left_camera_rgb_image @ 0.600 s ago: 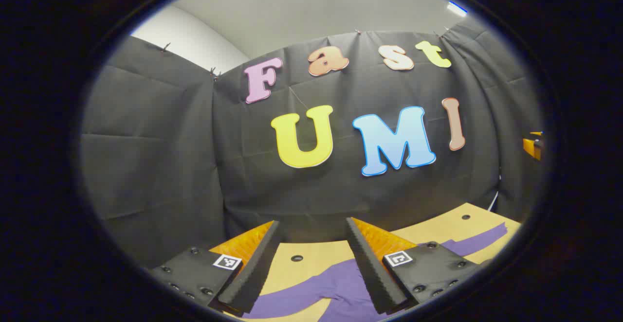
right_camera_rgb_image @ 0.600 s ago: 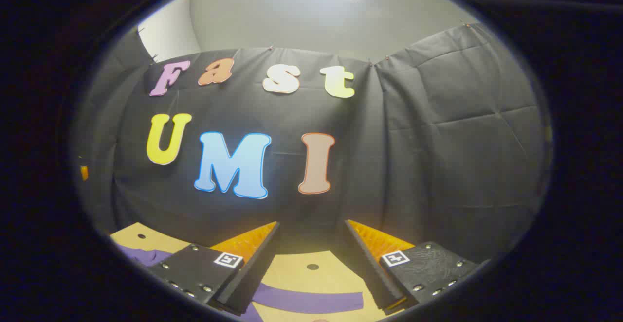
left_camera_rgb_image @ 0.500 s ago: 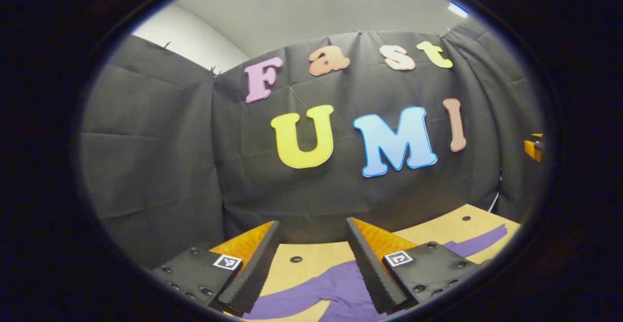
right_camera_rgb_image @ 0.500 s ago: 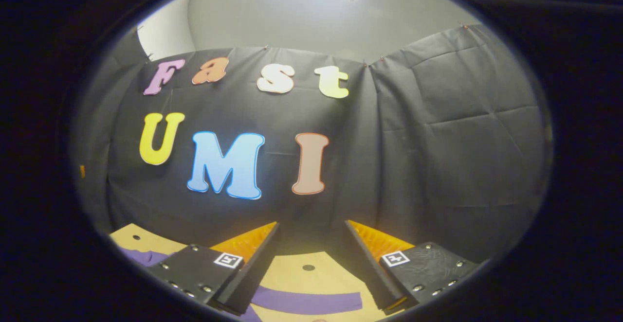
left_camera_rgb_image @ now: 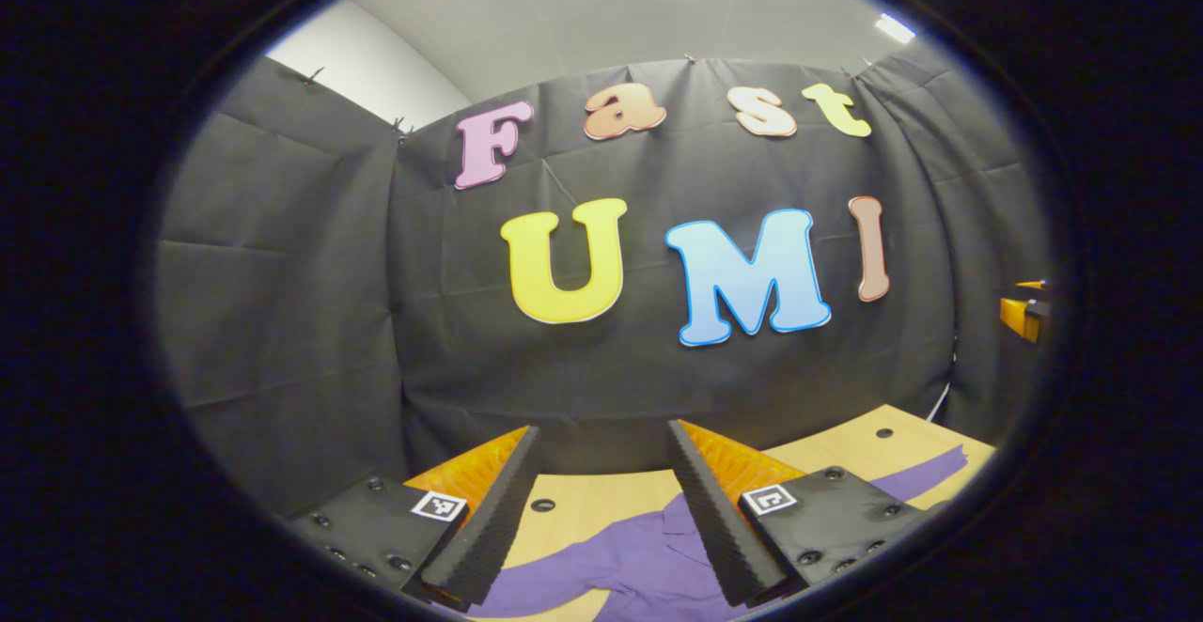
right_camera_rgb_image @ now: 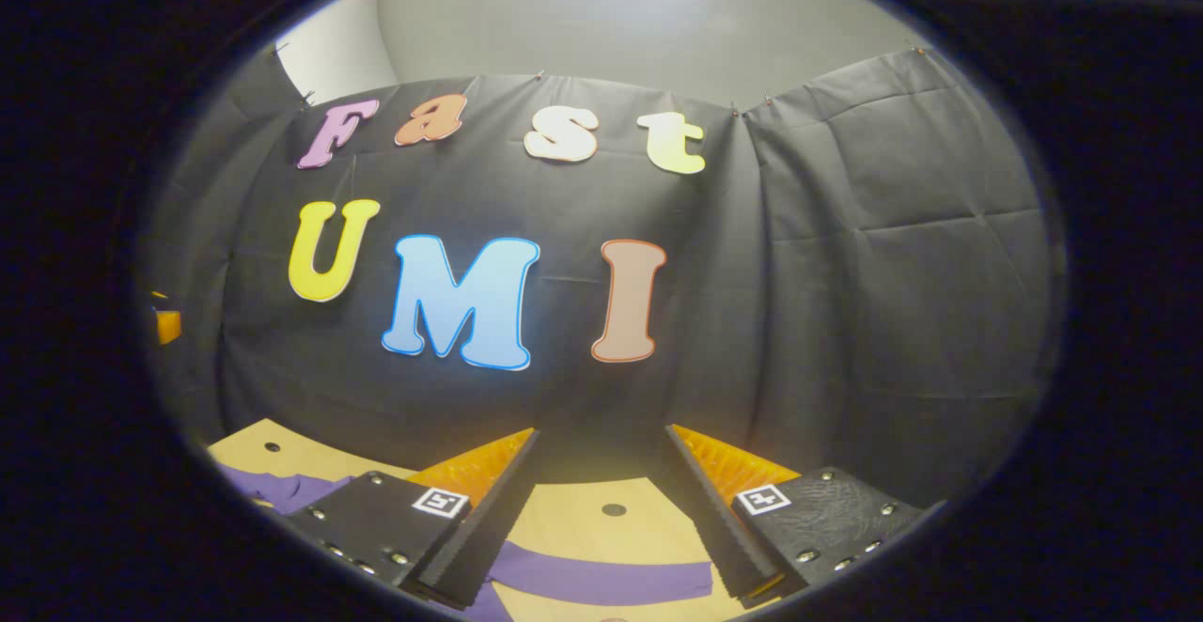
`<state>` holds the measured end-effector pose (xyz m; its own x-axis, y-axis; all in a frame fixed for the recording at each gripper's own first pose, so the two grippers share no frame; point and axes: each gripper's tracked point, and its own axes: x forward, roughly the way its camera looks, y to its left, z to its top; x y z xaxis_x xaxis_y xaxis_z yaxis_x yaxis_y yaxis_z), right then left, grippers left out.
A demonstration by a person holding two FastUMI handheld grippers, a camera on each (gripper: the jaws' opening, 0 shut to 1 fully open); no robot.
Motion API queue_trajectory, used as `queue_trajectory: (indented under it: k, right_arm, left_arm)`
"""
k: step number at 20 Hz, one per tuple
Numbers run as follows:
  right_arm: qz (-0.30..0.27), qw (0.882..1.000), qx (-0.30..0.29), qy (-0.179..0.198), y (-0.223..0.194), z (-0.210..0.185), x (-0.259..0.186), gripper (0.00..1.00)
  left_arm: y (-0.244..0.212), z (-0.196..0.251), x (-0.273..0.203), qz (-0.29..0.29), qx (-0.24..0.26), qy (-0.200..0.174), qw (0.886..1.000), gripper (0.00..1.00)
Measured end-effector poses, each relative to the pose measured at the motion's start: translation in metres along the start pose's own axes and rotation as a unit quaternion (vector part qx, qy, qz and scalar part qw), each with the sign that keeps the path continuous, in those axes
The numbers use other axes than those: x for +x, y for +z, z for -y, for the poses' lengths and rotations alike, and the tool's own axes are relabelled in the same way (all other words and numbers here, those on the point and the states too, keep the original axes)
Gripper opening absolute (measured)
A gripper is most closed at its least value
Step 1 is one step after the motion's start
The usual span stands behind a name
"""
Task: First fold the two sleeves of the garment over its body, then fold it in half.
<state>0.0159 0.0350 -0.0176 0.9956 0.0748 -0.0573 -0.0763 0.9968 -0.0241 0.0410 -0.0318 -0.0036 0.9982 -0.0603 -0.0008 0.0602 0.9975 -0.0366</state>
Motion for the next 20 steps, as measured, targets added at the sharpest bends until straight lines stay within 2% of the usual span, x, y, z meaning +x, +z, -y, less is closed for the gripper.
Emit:
queue_trajectory:
  k: [3,9,14,17,20]
  right_arm:
    - [-0.016,1.000,0.002,0.001,-0.013,0.001,0.007,0.88]
    - [-0.099,0.995,0.010,-0.019,-0.081,0.027,0.025,0.88]
    - [-0.139,0.990,0.011,-0.039,-0.128,0.054,0.041,0.88]
    - [-0.181,0.983,0.011,-0.040,-0.169,0.064,0.050,0.88]
    - [-0.241,0.969,0.025,-0.044,-0.227,0.075,0.057,0.89]
  left_arm:
    - [0.001,0.006,0.003,-0.003,0.004,-0.004,1.000,0.93]
    - [-0.012,0.001,0.000,-0.020,-0.019,0.005,1.000,0.92]
    - [-0.020,0.000,-0.008,-0.034,-0.013,0.017,0.999,0.93]
    - [-0.025,0.002,-0.006,-0.043,-0.012,0.021,0.999,0.93]
    - [-0.028,0.007,-0.004,-0.050,-0.011,0.023,0.998,0.93]
